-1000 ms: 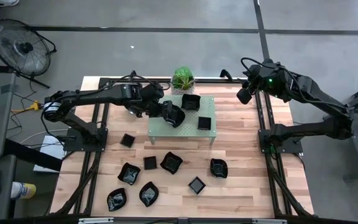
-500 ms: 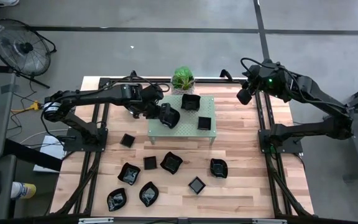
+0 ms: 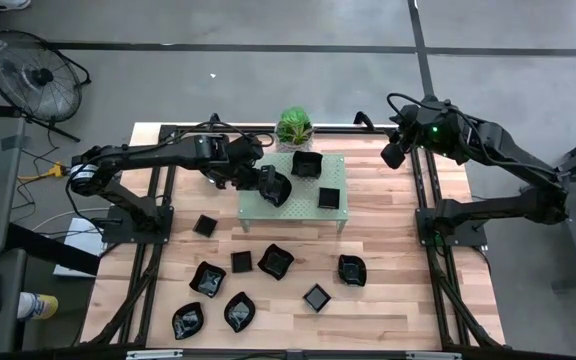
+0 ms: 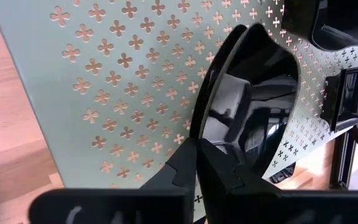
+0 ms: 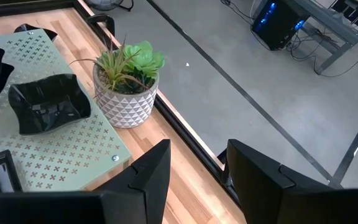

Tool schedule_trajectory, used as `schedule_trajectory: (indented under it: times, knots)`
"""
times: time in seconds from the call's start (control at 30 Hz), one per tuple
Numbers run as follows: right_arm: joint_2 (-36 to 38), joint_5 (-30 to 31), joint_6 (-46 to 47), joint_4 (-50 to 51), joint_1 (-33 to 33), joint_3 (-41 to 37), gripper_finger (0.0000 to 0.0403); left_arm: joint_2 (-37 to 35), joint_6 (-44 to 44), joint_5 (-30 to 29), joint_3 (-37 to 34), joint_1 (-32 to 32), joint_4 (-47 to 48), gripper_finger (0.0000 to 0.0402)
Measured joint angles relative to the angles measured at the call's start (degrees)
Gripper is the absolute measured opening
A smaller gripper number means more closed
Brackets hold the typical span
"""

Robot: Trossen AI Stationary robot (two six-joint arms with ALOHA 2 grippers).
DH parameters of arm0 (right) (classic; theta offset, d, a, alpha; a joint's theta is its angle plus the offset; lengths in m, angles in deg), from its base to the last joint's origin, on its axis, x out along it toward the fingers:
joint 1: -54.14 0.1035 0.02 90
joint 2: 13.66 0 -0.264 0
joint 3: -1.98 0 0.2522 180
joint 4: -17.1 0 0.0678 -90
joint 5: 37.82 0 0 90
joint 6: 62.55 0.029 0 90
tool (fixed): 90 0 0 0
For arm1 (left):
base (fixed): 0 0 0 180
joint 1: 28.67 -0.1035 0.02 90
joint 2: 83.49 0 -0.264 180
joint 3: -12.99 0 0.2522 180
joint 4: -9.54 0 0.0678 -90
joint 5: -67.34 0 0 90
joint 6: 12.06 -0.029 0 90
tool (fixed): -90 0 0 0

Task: Pick & Place Mini shaped plates
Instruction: Stack the black leaf plate on the other black leaf plate on the shelf, then stack the black distorted square plate on the other black distorted square plate on the shelf

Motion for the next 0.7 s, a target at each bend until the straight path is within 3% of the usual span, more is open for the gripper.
schedule_trajectory:
  times: [0.23, 0.4, 0.7]
  knots:
    - [0.0, 0.0, 0.0, 0.1, 0.0, 0.0, 0.0154, 0.0, 0.0, -0.6, 0.0, 0.0, -0.1, 0.0066]
    - [0.0, 0.0, 0.0, 0.2, 0.0, 0.0, 0.0154, -0.2, -0.5, -1.1, 0.2, 0.0, 0.3, 0.0082]
    - [0.0, -1.2, 0.4, 2.9, 0.0, 0.0, 0.0154, -1.7, -8.7, -10.9, 11.8, 0.0, 14.5, 0.0083]
